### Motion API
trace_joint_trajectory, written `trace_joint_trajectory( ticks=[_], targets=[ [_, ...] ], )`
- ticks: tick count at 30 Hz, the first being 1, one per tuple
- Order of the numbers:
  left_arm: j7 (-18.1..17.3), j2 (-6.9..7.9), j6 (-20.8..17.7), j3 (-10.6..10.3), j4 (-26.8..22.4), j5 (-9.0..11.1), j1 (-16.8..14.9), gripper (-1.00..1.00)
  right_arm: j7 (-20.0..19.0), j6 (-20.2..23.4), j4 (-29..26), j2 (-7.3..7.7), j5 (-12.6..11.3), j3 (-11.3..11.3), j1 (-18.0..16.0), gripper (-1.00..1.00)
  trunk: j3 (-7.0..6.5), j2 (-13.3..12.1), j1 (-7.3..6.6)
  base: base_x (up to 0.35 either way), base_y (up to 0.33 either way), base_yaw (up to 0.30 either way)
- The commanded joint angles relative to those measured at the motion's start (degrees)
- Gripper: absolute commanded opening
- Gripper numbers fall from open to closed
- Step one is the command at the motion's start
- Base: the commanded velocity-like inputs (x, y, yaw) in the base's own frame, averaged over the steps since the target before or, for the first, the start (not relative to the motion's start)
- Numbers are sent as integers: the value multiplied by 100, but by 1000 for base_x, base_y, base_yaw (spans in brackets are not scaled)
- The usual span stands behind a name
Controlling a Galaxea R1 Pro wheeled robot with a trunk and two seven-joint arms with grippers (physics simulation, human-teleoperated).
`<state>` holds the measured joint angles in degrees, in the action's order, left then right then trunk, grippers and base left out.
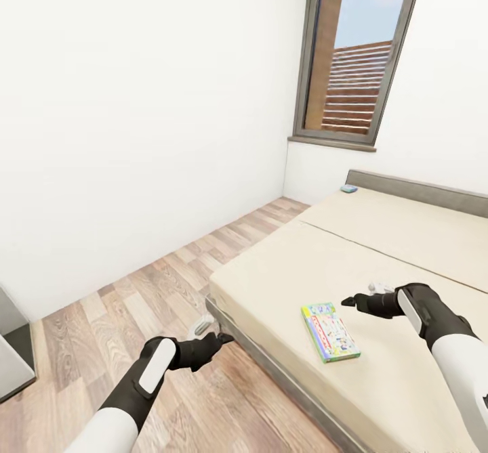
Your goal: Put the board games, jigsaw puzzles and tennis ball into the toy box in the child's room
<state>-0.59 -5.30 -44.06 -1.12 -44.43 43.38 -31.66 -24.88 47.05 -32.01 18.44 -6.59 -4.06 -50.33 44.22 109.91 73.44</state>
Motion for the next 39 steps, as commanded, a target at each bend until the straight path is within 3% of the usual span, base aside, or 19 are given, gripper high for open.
trace_joint_trajectory(
  ticks=[1,19,27,39],
  targets=[
    [-14,0,-18,29,-4,-4,0,100,15,37,-7,6,-49,-13,-4,100,24,44,22,0,0,0],
    [-29,6,229,126,35,-41,344,100,26,93,-5,91,-56,2,11,100,42,84,44,6,0,0],
    [-15,-9,392,145,12,-22,424,100,27,585,35,90,-23,56,14,100,42,84,44,87,0,0],
    [-56,18,381,144,-92,-25,373,100,35,949,53,74,-10,72,14,100,46,84,44,13,0,0]
  ],
)
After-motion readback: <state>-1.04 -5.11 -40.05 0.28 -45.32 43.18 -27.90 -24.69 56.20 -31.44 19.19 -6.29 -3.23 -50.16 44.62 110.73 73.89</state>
